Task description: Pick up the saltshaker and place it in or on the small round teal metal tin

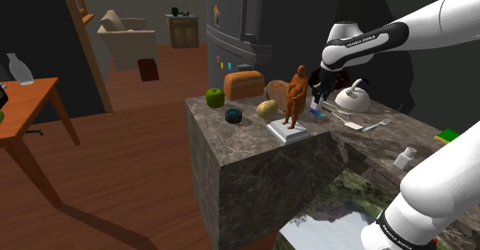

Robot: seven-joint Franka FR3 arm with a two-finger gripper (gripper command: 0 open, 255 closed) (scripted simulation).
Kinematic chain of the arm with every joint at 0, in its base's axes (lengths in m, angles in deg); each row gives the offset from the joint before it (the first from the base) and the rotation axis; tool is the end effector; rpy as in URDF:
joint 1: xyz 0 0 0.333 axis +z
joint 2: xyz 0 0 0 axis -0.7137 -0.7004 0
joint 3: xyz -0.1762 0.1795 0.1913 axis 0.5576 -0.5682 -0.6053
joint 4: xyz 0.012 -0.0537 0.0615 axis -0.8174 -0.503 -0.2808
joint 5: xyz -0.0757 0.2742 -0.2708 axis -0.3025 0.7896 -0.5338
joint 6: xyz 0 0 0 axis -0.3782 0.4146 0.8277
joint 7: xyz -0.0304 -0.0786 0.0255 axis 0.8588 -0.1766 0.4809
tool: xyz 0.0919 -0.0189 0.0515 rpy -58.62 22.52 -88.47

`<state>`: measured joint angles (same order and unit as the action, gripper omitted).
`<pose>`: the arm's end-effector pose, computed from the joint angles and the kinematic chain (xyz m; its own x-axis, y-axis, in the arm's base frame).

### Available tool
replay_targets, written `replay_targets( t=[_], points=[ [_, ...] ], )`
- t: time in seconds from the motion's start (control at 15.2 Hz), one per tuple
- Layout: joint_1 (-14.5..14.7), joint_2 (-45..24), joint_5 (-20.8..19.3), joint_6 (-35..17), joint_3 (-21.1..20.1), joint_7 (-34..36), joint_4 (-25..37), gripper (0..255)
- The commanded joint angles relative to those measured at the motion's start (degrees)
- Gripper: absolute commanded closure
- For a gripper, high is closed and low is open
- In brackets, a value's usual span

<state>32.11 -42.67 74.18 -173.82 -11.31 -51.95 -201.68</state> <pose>0.4598 -0.2010 0.4485 0.9767 -0.1952 0.0889 -0.2043 -0.9729 0.1086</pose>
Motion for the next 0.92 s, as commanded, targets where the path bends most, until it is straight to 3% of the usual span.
replay_targets(
  t=[0.0, 0.86],
  points=[
    [0.0, 0.5, 0.0, 1.6, -0.1, -0.1, 1.0, 255],
    [6.8, -12.0, 0.8, 6.1, -8.1, 13.8, 16.5, 255]
  ],
)
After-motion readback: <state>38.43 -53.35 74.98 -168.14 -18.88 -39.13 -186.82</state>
